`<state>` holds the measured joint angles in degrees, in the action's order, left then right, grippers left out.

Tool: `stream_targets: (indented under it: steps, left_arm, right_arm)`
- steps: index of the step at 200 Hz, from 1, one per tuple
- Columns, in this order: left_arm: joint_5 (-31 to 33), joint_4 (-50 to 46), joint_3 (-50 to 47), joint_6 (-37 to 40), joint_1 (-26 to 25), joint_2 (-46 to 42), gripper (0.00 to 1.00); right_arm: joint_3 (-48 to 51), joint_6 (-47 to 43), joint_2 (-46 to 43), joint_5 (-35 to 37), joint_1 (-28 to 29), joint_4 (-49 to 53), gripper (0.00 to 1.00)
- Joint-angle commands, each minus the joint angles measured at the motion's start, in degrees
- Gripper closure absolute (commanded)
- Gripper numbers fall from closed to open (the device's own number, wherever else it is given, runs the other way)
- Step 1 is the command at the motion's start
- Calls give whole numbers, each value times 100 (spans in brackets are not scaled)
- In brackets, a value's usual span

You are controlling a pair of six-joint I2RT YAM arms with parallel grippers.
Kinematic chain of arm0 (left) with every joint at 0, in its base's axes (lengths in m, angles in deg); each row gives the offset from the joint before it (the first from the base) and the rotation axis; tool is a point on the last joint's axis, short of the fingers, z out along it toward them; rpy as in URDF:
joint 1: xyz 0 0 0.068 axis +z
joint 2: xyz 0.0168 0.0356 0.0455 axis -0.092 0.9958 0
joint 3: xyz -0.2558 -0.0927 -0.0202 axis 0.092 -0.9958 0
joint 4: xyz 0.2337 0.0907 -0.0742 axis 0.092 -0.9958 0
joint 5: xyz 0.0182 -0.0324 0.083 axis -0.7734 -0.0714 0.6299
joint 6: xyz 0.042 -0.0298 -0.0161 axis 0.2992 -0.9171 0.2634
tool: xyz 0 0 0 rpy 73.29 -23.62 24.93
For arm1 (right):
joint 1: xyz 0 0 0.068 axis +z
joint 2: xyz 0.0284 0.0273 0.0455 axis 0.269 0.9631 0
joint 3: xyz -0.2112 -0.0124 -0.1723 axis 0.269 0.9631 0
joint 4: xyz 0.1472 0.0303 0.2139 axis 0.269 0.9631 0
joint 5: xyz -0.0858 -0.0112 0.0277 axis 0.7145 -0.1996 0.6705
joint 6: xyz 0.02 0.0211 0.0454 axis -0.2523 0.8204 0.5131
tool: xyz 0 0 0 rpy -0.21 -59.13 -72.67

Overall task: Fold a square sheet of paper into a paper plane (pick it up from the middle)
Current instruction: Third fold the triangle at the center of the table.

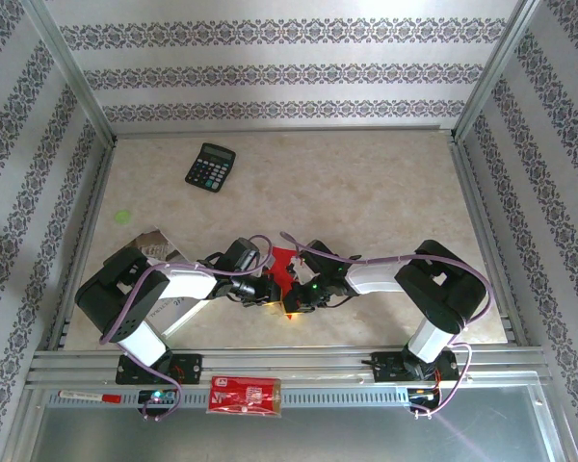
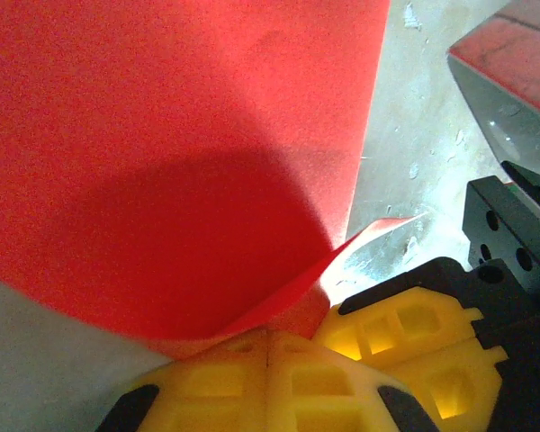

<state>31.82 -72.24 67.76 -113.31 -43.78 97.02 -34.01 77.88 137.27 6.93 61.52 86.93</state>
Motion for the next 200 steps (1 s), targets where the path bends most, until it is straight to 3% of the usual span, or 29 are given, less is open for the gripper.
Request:
stream_targets:
  steps: [1, 69, 115, 200]
  left_arm:
    - [191, -246, 107, -27, 53, -173, 95]
    - [248, -431, 171, -157, 105, -846, 85]
    - [159, -461, 245, -176, 93, -545, 98]
    - [126, -345, 334, 43, 279, 46, 100]
  right_arm:
    - [185, -268, 424, 946, 50, 668, 100]
    - [236, -290, 491, 925, -3, 619, 100]
    - [245, -287, 460, 935, -23, 644, 100]
    - [262, -285, 481, 987, -74, 819, 100]
